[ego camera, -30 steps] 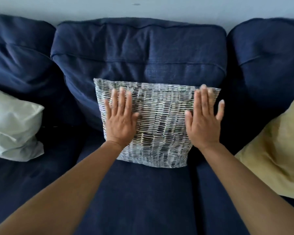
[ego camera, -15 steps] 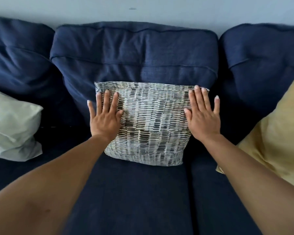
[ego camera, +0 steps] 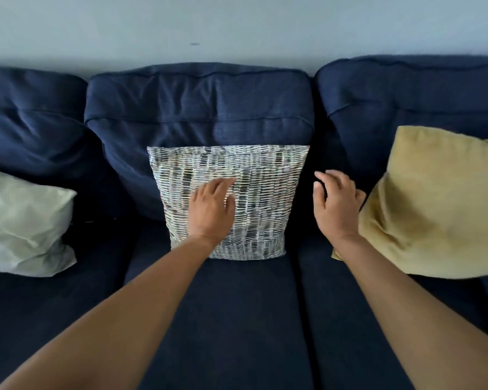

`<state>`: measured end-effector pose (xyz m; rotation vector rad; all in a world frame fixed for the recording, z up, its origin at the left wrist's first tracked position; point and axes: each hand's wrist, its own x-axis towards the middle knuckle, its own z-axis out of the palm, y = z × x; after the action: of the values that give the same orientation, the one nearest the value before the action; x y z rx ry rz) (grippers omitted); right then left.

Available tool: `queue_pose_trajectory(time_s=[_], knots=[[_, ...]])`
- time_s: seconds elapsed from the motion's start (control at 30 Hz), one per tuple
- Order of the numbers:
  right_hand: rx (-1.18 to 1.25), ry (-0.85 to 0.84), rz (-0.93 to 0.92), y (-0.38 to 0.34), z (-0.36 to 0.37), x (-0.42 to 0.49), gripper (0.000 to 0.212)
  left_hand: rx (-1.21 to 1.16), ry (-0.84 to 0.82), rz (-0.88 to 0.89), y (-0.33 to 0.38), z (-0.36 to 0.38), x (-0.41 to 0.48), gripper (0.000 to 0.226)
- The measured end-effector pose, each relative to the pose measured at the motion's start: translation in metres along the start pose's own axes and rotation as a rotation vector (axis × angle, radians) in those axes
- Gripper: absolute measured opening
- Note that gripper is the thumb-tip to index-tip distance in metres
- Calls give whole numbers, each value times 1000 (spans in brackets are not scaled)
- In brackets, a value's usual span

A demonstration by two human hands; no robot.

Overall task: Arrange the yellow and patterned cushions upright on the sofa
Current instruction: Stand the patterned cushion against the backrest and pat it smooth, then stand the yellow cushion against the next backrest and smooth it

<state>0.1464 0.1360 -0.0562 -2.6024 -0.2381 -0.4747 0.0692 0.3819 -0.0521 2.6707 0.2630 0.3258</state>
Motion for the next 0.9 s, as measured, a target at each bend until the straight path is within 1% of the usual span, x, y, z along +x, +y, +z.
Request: queue_pose_trajectory(time_s=[0.07,0.13,0.27,0.4,0.47,0.53,0.6,0.67,0.73,0.8,0.87,0.9], knots=[[32,39,42,15,-18,-11,25,-29,-17,7,24,6,-6,37],[57,78,92,37,-35,-21,24,-58,-43,4,50,15,-11,38],[84,141,170,87,-66,-33,29,-106,-69,23,106,37,-18,41],[124,253,196,142,-102,-32,31,-194,-29,63,176,63,-15,38],[181,293,202,176,-124,-29,33,-289,-18,49,219,80,-11,42],[227,330,214,211,-147,-26,35,-428,-28,-43,258,99,-8,55],[259,362,293,253,-172,-18,37,-584,-58,-191,296,118,-2,72],[305,388,452,295,-194,-4,42,-760,-52,-365,325,134,10,85],[393,403,645,338,-213,10,52,-888,-7,-509,346,147,26,92],[537,343,776,375,-227,23,66,-947,39,-575,358,156,42,96],[691,217,816,400,-232,36,81,-986,70,-599,362,160,54,95],[753,150,816,408,-233,41,86,-1023,81,-611,364,161,57,90]])
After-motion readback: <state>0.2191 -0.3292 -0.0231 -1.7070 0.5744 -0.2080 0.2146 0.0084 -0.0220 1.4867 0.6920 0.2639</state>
